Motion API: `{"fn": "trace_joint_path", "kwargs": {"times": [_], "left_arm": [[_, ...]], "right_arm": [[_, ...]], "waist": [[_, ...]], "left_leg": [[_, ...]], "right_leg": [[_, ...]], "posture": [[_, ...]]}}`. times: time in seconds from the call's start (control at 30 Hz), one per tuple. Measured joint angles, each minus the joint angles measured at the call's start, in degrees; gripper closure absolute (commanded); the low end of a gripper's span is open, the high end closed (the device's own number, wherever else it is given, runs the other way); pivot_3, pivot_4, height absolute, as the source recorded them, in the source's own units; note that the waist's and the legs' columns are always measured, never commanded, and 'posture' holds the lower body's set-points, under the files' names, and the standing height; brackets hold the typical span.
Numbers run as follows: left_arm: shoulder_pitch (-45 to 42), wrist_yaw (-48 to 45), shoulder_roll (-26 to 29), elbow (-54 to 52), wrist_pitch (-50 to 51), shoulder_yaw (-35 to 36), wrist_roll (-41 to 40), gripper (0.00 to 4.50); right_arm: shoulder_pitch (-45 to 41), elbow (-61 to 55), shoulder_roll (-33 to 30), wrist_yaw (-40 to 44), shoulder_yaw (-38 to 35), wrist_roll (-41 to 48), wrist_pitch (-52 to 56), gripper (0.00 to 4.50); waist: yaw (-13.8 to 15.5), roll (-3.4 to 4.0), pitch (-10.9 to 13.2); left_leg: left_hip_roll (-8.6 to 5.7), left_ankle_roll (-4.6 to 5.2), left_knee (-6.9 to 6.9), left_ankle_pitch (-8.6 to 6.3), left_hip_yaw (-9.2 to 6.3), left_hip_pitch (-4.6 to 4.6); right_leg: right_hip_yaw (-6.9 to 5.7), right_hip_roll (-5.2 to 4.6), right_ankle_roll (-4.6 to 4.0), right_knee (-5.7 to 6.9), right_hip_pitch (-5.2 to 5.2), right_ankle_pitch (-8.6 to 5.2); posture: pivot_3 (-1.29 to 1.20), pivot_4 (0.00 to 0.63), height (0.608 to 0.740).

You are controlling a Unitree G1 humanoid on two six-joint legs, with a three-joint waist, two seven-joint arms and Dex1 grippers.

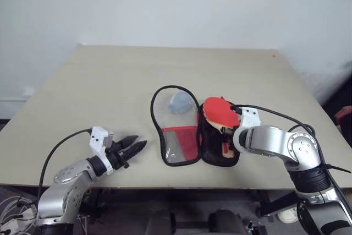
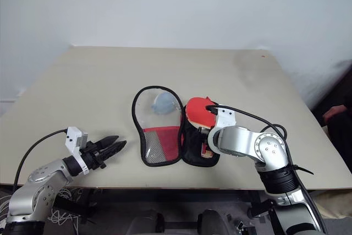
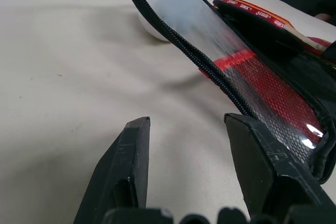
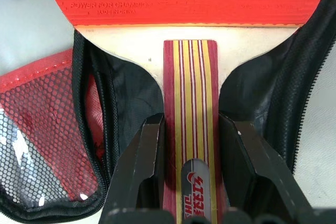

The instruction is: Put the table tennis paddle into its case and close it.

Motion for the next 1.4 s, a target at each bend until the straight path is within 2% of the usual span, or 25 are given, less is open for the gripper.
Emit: {"fn": "trace_joint_path", "kwargs": {"times": [0.17, 0.3, 0.37, 0.43, 0.53, 0.6, 0.63, 0.67, 0.73, 0.83, 0.87, 0.97, 1.17, 1.4], "left_arm": [[0.0, 0.2, 0.0, -0.1, 0.0, 0.0, -0.1, 2.18], [0.0, 0.3, 0.0, -0.2, 0.0, -0.1, -0.1, 2.18], [0.0, 0.3, 0.0, -0.2, 0.0, -0.2, -0.1, 2.18], [-0.1, 0.3, 0.0, -0.2, 0.0, -0.2, -0.1, 2.18], [-0.2, 0.3, 0.0, -0.3, 0.0, -0.2, -0.1, 2.18], [-0.4, 0.4, 0.0, -0.3, 0.0, -0.2, -0.1, 2.18], [-0.6, 0.4, 0.0, -0.3, 0.0, -0.2, -0.1, 2.18], [-1.0, 0.6, 0.0, -0.2, 0.1, -0.2, 0.0, 2.18], [-2.0, 1.2, 0.0, 0.4, 0.2, -0.3, 0.2, 2.18], [-3.8, 2.2, -0.2, 1.7, 0.3, -0.5, 0.8, 2.18], [-4.8, 2.6, -0.3, 2.3, 0.3, -0.9, 1.4, 2.35], [-7.0, 3.3, -0.6, 4.2, 0.1, -1.9, 2.9, 2.91], [-12.4, 4.3, -1.0, 9.2, 1.8, -5.8, 6.0, 4.48], [-18.2, 7.2, -5.5, 11.8, 9.8, -8.4, 6.1, 4.48]], "right_arm": [[-0.2, 1.2, -0.7, 0.5, 0.4, 0.0, 0.4, 1.13], [-2.8, 2.1, -4.7, 3.6, 0.5, 0.0, 2.3, 0.04], [-4.6, 3.0, -6.7, 7.5, 0.8, -0.1, 4.6, 0.01], [-7.1, 3.8, -10.0, 14.8, 1.0, -2.7, 8.6, 0.01], [-11.9, 3.9, -15.8, 30.6, 0.9, -11.3, 14.2, 0.01], [-13.7, 3.1, -19.5, 45.2, 0.8, -19.7, 15.7, 0.01], [-13.7, 1.9, -21.3, 51.6, 1.6, -23.8, 14.7, 0.01], [-13.1, -0.4, -25.1, 62.9, 3.1, -31.8, 11.2, 0.01], [-12.1, -2.4, -29.8, 77.9, 5.0, -43.9, 3.5, 0.01], [-8.9, -2.7, -32.1, 91.8, 5.4, -56.8, -6.7, 0.01], [-7.0, -2.5, -32.2, 96.1, 5.4, -60.7, -10.4, 0.00], [-3.0, -1.0, -31.9, 104.3, 5.4, -68.3, -16.8, 0.00], [1.7, -0.1, -30.5, 114.7, 3.2, -78.0, -27.3, 0.00], [2.2, 2.2, -27.5, 119.5, -1.4, -82.2, -29.2, 0.00]], "waist": [[0.0, 0.00, 0.0], [0.0, 0.00, 0.0], [0.0, 0.02, 0.0], [0.0, 0.03, 0.0], [0.1, 0.03, 0.0], [0.2, 0.01, 0.0], [0.3, 0.01, 0.0], [0.6, 0.03, 0.0], [0.9, 0.03, 0.0], [1.1, -0.02, 0.0], [1.3, -0.03, 0.0], [1.4, -0.01, 0.0], [1.5, -0.04, 0.0], [1.5, -0.08, 0.0]], "left_leg": [[-0.02, 0.17, -0.01, 0.10, 0.04, 0.00], [-0.04, 0.16, 0.01, 0.10, 0.03, 0.00], [-0.03, 0.13, 0.01, 0.08, 0.04, -0.01], [-0.03, 0.13, 0.04, 0.08, 0.03, -0.01], [-0.04, 0.14, 0.06, 0.08, 0.03, -0.01], [-0.04, 0.08, 0.04, 0.04, 0.00, -0.01], [-0.06, 0.08, 0.04, 0.04, 0.00, -0.03], [-0.08, 0.07, 0.03, 0.04, 0.01, -0.07], [-0.10, 0.07, 0.03, 0.04, 0.04, -0.07], [-0.08, -0.05, 0.08, -0.03, 0.04, -0.06], [-0.08, -0.05, 0.11, -0.03, 0.04, -0.06], [-0.09, -0.06, 0.23, -0.03, 0.07, -0.06], [-0.11, -0.07, 0.34, -0.03, 0.08, -0.06], [-0.13, -0.07, 0.40, -0.02, 0.02, 0.01]], "right_leg": [[0.01, -0.01, 0.00, 0.00, 0.05, 0.00], [0.01, -0.02, 0.02, 0.00, 0.01, -0.01], [0.01, -0.01, 0.05, 0.00, -0.01, -0.02], [0.00, -0.01, 0.08, 0.01, -0.02, -0.04], [-0.02, -0.02, 0.18, 0.00, -0.04, -0.10], [-0.06, -0.02, 0.19, -0.02, -0.03, -0.11], [-0.08, -0.02, 0.19, -0.02, -0.06, -0.11], [-0.08, -0.02, 0.20, -0.03, -0.11, -0.11], [-0.08, -0.03, 0.21, -0.04, -0.12, -0.12], [-0.10, -0.01, 0.22, -0.03, -0.12, -0.11], [-0.11, 0.00, 0.23, -0.01, -0.10, -0.11], [-0.11, 0.00, 0.31, 0.01, -0.06, -0.05], [-0.12, -0.01, 0.41, 0.00, 0.01, 0.01], [-0.13, 0.02, 0.46, 0.01, 0.28, 0.05]], "posture": [[0.00, 0.000, 0.725], [0.00, 0.000, 0.725], [0.00, 0.000, 0.725], [0.00, 0.000, 0.725], [0.00, 0.000, 0.725], [0.00, 0.000, 0.725], [0.00, 0.000, 0.725], [0.00, 0.000, 0.725], [0.00, 0.000, 0.725], [0.00, 0.000, 0.725], [0.00, 0.000, 0.725], [0.00, 0.000, 0.725], [0.00, 0.000, 0.725], [0.00, 0.000, 0.725]]}}
